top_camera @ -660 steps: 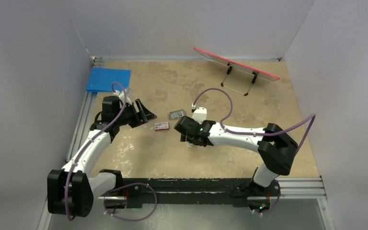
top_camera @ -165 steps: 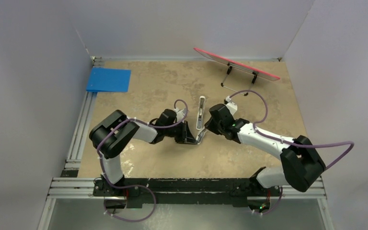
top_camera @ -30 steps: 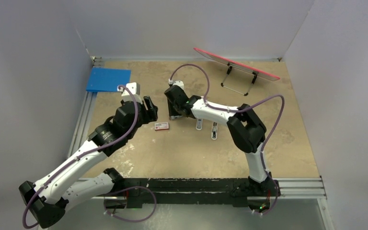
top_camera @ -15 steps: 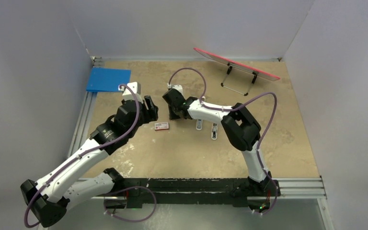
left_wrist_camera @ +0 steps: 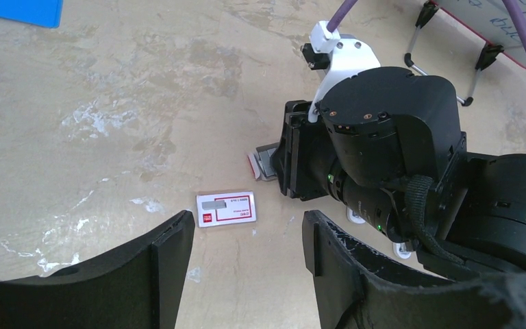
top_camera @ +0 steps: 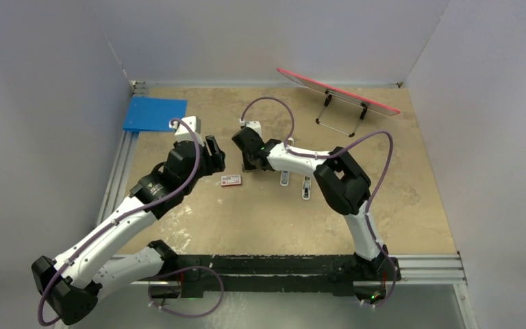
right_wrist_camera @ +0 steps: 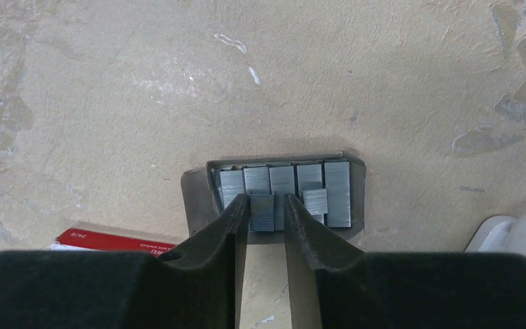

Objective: Load the staples into the stapler

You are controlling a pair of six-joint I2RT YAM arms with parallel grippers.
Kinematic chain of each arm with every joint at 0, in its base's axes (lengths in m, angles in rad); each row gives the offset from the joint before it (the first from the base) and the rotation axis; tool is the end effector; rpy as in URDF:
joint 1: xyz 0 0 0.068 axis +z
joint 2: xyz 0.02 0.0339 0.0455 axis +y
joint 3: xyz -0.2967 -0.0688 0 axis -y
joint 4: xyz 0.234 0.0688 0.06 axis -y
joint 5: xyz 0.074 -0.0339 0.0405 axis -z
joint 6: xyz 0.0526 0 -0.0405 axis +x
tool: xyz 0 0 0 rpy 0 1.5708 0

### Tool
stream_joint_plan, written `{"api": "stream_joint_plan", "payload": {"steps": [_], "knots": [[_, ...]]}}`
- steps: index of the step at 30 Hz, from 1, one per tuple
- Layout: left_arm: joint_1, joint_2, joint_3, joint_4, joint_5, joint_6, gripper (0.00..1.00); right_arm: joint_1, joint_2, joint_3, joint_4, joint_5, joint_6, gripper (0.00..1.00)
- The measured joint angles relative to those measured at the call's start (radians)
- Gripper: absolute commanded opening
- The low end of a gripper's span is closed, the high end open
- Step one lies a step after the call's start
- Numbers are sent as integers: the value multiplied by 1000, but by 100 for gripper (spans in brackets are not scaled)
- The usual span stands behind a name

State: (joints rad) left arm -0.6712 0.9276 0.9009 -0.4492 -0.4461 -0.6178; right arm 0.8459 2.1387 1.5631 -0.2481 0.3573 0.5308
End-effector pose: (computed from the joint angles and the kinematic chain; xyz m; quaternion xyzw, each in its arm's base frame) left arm 0.1594 -0.0976 0.3490 -0.0929 0.8355 -0.1540 0.5193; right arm 0.3402 0.3563 0.1961 -0.0797 0.9150 0.1004 0.3824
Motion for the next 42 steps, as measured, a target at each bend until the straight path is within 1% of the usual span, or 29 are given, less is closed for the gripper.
{"api": "stream_joint_plan", "payload": {"steps": [7,15,19,23,29,35,42], "knots": [[6,5,0,0,10,-2,59,0,2,2,6,-1,1,21],[10,6,0,0,23,-8,59,0,-2,-2,13,-4,12,21],[11,7,0,0,29,-12,59,0,-46,-31,12,-3,35,21],[17,8,0,0,41,-18,59,0,-135,-88,13,-3,72,21],[18,8,0,0,60,-25,59,5,-266,-237,15,-9,150,21],[19,10,-6,9,84,-26,58,37,-283,-349,-16,-54,257,22],[19,29,-12,14,104,-28,58,101,-289,-391,-68,-106,333,23]]}}
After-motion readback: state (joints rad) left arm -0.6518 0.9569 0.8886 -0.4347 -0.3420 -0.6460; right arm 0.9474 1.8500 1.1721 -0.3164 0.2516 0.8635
